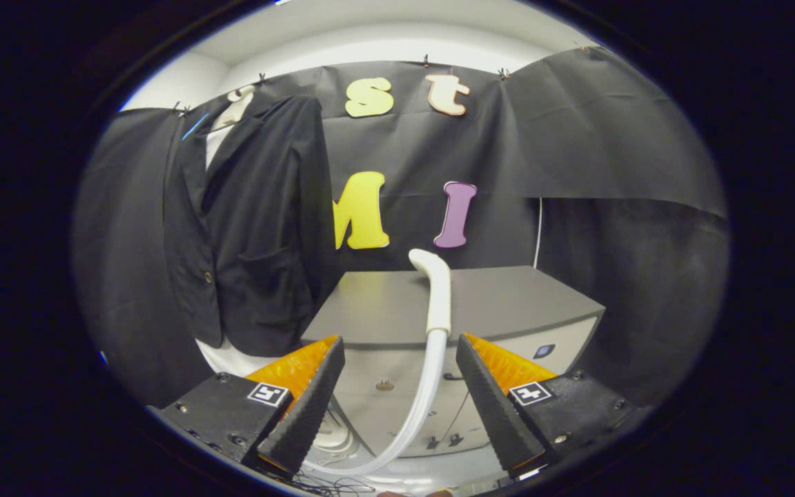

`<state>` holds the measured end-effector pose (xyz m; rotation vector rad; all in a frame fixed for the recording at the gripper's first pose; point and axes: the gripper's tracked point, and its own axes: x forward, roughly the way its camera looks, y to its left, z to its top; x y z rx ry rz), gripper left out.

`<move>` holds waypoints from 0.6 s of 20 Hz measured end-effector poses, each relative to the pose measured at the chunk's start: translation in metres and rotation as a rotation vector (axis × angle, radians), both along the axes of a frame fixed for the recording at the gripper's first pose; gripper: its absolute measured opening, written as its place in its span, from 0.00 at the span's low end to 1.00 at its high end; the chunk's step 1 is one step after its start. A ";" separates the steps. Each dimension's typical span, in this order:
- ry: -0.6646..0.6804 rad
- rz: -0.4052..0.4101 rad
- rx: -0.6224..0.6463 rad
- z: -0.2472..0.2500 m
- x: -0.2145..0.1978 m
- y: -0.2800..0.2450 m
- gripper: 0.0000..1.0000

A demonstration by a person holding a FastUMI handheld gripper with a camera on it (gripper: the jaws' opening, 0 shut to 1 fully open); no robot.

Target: Iron the clothes twice with a garment steamer, once on the left side and once on the right side.

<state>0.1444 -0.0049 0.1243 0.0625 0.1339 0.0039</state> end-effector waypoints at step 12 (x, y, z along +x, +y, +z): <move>0.461 0.037 0.086 -0.026 0.141 -0.056 0.98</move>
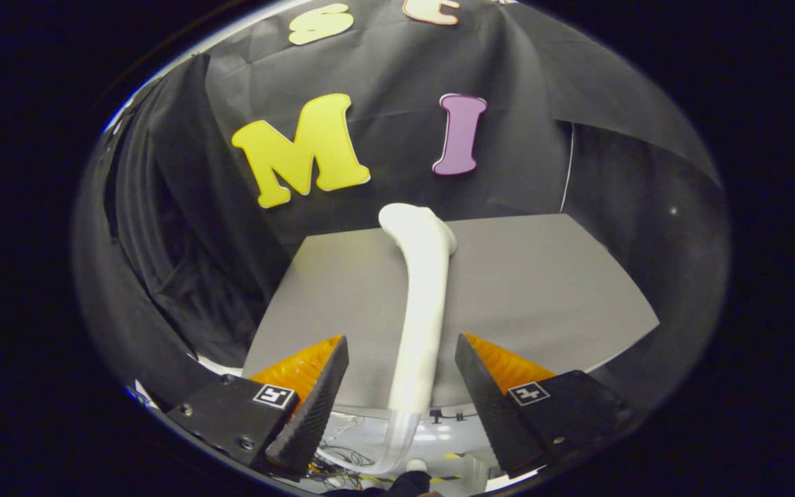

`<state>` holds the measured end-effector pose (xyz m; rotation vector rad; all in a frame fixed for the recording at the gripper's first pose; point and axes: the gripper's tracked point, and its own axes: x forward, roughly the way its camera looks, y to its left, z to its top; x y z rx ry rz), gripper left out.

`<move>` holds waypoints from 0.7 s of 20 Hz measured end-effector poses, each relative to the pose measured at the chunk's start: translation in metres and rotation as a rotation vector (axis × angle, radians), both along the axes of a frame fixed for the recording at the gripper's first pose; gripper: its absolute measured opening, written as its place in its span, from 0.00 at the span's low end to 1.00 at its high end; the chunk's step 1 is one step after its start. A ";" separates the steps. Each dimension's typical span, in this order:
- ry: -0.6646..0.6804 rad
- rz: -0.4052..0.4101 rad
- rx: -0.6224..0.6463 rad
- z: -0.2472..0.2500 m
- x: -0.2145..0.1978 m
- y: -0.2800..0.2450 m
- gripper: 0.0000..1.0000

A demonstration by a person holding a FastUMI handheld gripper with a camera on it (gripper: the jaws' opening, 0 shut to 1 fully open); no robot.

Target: Iron the clothes twice with a garment steamer, once on the left side and once on the right side.

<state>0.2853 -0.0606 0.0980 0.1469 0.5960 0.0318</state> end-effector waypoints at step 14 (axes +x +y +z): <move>0.215 -0.057 0.007 -0.032 0.030 -0.008 0.42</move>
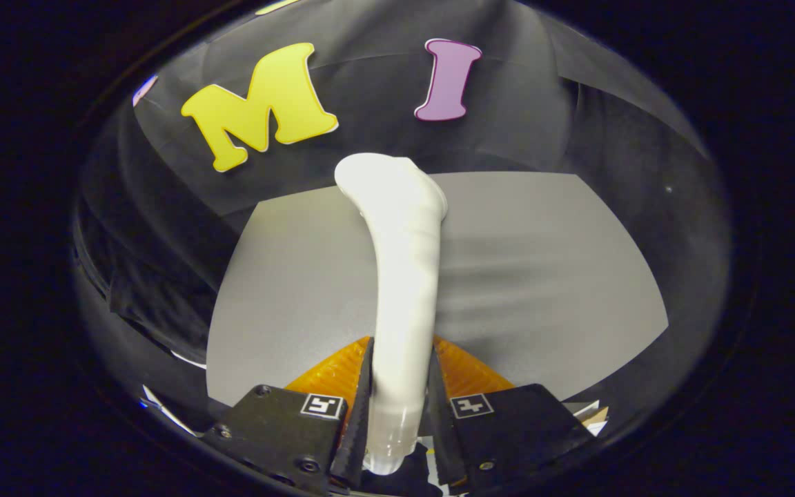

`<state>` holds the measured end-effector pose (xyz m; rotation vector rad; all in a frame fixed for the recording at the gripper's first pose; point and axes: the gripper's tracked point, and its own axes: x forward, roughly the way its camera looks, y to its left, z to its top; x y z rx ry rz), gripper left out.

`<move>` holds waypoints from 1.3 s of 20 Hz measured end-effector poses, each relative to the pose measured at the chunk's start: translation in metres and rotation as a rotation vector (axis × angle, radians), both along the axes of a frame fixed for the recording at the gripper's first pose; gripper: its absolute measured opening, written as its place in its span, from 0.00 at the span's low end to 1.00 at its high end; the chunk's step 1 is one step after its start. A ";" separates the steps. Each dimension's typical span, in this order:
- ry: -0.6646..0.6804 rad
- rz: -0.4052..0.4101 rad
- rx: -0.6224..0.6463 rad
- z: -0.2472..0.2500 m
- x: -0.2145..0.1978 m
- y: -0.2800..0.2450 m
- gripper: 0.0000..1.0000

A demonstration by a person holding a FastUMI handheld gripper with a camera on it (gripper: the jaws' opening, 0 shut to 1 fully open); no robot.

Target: Iron the clothes twice with a garment steamer, once on the left side and once on the right side.

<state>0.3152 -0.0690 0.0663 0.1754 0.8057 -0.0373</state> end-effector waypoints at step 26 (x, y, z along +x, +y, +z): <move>-0.553 -0.049 -0.123 0.134 -0.151 0.149 0.30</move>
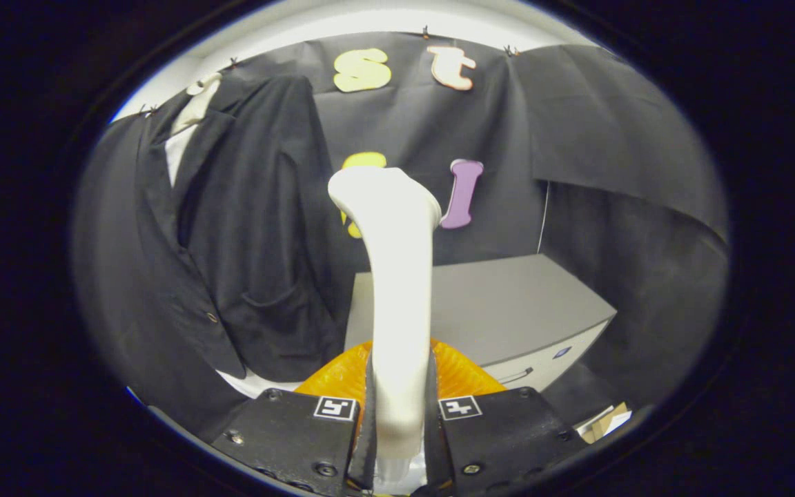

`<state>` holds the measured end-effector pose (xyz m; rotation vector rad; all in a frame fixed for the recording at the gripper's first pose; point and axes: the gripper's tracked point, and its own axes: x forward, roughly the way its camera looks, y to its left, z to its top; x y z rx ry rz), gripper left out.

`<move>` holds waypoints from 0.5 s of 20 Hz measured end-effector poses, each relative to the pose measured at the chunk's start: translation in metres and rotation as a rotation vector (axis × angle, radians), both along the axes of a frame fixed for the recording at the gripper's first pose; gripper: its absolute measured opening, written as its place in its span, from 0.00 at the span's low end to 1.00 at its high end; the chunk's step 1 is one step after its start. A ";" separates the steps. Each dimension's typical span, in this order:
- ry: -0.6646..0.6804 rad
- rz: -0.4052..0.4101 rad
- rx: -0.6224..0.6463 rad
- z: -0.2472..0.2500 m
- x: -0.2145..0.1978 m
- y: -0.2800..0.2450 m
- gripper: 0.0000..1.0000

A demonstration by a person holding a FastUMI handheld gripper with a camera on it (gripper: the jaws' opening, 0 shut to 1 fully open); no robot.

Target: Iron the clothes twice with a garment steamer, once on the left side and once on the right side.

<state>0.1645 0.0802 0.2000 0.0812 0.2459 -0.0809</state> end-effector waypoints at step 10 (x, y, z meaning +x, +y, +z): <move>-0.303 0.015 -0.152 0.115 -0.001 0.106 0.30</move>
